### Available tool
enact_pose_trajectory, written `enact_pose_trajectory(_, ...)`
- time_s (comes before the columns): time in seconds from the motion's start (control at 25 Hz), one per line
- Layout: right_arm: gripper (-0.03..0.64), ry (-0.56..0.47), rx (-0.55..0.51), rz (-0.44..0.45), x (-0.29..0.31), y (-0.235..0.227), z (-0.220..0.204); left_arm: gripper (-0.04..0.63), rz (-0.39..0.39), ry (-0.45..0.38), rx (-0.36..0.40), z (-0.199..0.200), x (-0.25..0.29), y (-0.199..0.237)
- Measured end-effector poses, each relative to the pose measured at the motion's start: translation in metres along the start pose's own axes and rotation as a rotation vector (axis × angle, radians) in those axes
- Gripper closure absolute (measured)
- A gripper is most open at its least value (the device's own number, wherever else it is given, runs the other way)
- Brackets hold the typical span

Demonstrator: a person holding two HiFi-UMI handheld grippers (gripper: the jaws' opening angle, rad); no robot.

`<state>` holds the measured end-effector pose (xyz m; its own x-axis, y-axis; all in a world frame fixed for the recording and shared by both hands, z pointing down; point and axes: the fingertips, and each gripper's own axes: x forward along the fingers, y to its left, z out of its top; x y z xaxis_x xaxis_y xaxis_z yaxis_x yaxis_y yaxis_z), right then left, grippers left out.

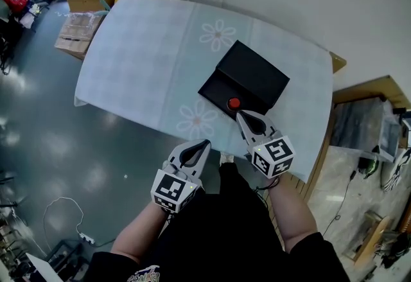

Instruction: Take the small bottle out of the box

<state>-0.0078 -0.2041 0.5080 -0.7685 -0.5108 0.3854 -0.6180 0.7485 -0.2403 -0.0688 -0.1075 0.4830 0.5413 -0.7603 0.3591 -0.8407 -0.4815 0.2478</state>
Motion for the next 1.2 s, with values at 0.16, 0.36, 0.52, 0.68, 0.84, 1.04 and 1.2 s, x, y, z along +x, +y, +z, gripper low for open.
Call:
enact_pose_trajectory(0.16,0.592,0.035,-0.027,-0.005,0.008,-0.012,-0.008,0.566,0.013,0.014,-0.028,-0.006,0.009,0.0)
enact_pose_trajectory(0.36,0.543,0.066,-0.033,0.012,0.017,-0.024,-0.016,0.566,0.018,0.025,-0.049,-0.01,0.022,-0.002)
enact_pose_trajectory(0.52,0.503,0.09,-0.053,0.029,0.023,-0.03,-0.021,0.566,0.017,0.037,-0.054,-0.013,0.031,-0.006)
enact_pose_trajectory(0.68,0.449,0.138,-0.164,0.051,0.034,-0.029,-0.029,0.566,0.025,0.05,-0.069,-0.017,0.037,-0.007)
enact_pose_trajectory(0.84,0.433,0.178,-0.289,0.069,0.045,-0.028,-0.035,0.566,0.03,0.061,-0.078,-0.021,0.039,-0.007)
enact_pose_trajectory(1.04,0.426,0.194,-0.315,0.086,0.053,-0.03,-0.041,0.566,0.044,0.069,-0.092,-0.024,0.04,-0.006)
enact_pose_trajectory(1.2,0.426,0.205,-0.335,0.095,0.062,-0.032,-0.048,0.566,0.055,0.073,-0.1,-0.027,0.041,0.0)
